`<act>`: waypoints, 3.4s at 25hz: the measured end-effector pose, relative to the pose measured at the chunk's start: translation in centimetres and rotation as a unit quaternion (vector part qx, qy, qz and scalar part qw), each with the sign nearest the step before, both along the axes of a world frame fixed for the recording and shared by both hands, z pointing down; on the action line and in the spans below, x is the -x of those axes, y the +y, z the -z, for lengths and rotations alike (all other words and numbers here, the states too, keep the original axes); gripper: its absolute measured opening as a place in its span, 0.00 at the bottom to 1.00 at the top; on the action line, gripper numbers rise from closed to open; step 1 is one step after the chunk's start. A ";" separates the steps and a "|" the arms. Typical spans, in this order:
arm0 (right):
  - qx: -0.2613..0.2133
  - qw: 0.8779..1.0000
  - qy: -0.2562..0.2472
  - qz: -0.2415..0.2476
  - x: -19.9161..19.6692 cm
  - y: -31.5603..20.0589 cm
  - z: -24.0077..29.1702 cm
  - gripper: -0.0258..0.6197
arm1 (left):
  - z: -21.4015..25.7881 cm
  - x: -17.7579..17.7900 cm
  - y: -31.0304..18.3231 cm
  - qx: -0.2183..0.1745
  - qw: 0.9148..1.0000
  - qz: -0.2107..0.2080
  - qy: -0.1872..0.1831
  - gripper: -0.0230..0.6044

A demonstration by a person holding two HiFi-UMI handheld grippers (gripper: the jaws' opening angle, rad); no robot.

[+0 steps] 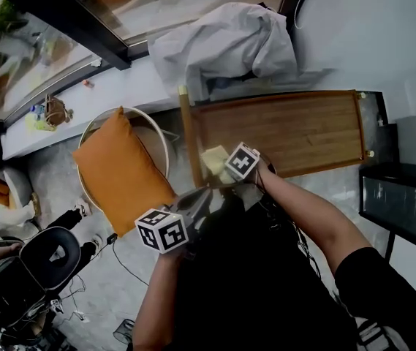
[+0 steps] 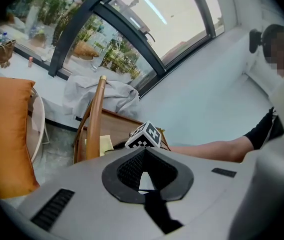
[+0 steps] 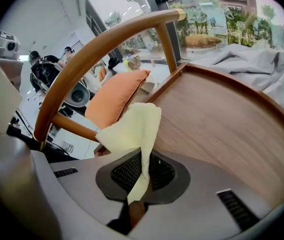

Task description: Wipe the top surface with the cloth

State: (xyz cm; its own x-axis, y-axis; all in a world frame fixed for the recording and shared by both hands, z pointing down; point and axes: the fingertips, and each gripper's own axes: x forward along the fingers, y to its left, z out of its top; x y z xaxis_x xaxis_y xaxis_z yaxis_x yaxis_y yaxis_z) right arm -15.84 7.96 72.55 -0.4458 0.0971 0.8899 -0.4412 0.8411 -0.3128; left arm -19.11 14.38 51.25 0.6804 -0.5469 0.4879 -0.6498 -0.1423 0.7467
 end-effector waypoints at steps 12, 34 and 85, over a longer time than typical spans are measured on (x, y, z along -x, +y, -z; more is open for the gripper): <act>0.045 0.995 0.025 -0.082 -14.3 -2.6 0.4 0.09 | 0.6 -8.8 -4.5 0.000 0.999 -0.032 0.024 0.05; -0.009 0.967 0.115 -0.228 -42.3 -8.9 1.5 0.09 | -0.6 -27.8 -11.5 -0.002 0.988 -0.139 0.065 0.05; 0.103 0.987 -0.107 0.057 5.9 4.1 2.8 0.09 | 1.1 2.0 2.1 -0.008 0.994 0.038 0.104 0.05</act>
State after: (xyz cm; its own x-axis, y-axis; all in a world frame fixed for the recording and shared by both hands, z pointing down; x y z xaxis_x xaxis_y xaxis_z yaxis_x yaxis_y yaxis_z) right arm -21.77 12.08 69.77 -0.5965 0.3276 0.7327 -0.2523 0.7901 -0.5587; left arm -21.15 16.53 50.18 0.7224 -0.6062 0.3327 -0.4914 -0.1115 0.8638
